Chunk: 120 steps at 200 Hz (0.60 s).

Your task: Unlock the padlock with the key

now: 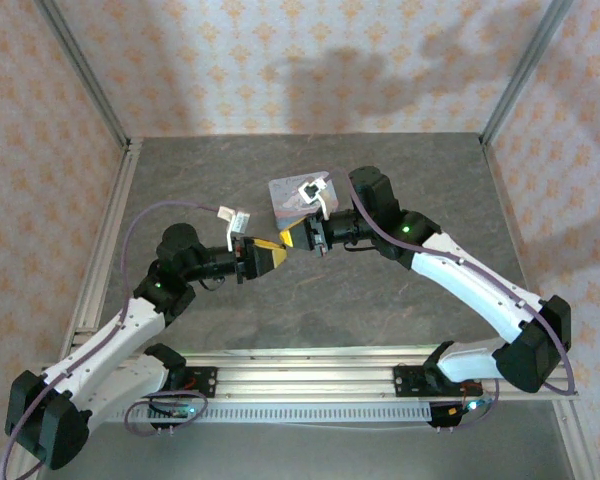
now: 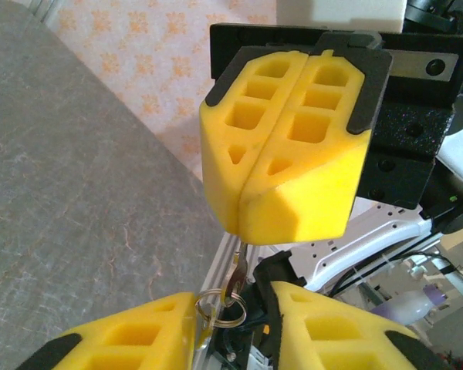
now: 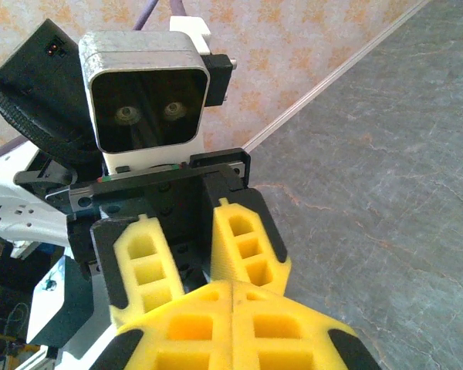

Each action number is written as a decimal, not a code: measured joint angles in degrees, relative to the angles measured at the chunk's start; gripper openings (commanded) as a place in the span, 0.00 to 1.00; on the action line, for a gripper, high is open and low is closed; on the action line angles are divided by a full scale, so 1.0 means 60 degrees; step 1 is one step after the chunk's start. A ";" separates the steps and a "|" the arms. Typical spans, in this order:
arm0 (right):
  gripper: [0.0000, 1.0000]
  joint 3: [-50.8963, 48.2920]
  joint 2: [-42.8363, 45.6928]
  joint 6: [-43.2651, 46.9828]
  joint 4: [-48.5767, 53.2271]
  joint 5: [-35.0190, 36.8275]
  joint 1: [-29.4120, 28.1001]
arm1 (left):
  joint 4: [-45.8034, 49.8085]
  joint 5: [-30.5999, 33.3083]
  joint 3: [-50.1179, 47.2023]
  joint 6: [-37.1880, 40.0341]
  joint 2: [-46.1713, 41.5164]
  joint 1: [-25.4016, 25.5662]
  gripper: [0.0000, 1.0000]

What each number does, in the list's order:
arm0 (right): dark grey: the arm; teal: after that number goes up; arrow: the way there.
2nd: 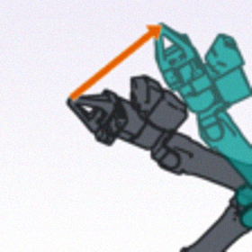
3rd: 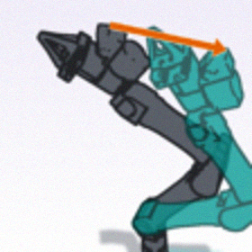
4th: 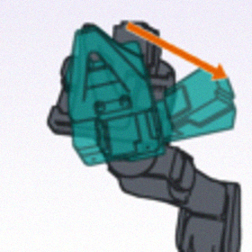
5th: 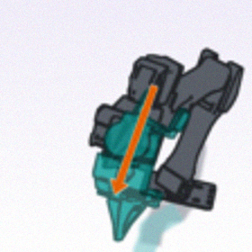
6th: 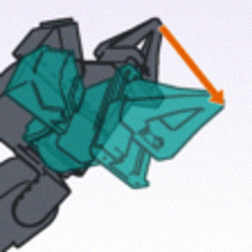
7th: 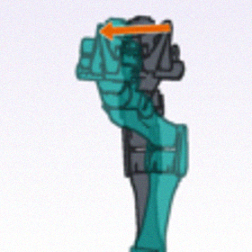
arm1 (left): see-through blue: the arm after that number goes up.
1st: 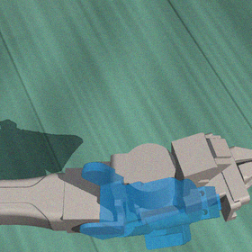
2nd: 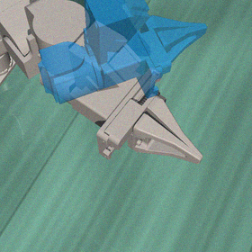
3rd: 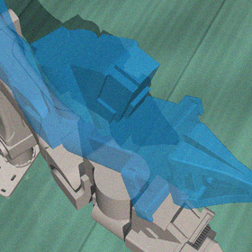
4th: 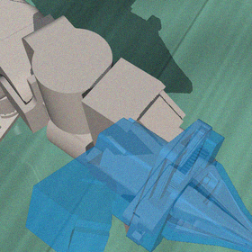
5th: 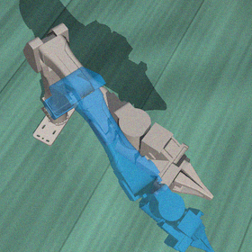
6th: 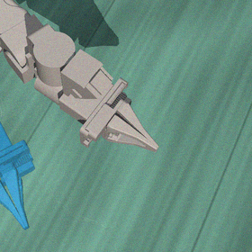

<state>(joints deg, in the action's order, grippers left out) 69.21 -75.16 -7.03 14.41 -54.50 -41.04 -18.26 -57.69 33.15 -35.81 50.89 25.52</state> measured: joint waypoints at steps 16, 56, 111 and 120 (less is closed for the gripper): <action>0.00 -0.0029 0.0000 -0.0004 -0.0029 0.0011 0.0000 | 0.0007 -0.0025 0.0000 0.0069 0.0000 0.0000 0.18; 0.00 -0.0095 0.0000 -0.0047 -0.0073 0.0000 0.0022 | 0.0084 0.0000 0.0004 0.0233 -0.0004 0.0000 0.02; 0.00 -0.0306 0.0113 -0.0120 -0.0229 0.0040 0.0036 | 0.0342 0.0157 0.0004 0.0302 -0.0120 0.0000 0.02; 0.00 -0.0364 0.0160 -0.0153 -0.0295 0.0044 0.0047 | 0.0357 0.0175 0.0004 0.0302 -0.0146 0.0000 0.02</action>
<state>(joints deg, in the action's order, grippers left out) 67.02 -74.19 -7.94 12.64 -54.24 -40.75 -16.12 -56.64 33.17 -34.00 50.02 25.52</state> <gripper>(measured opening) 0.055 0.046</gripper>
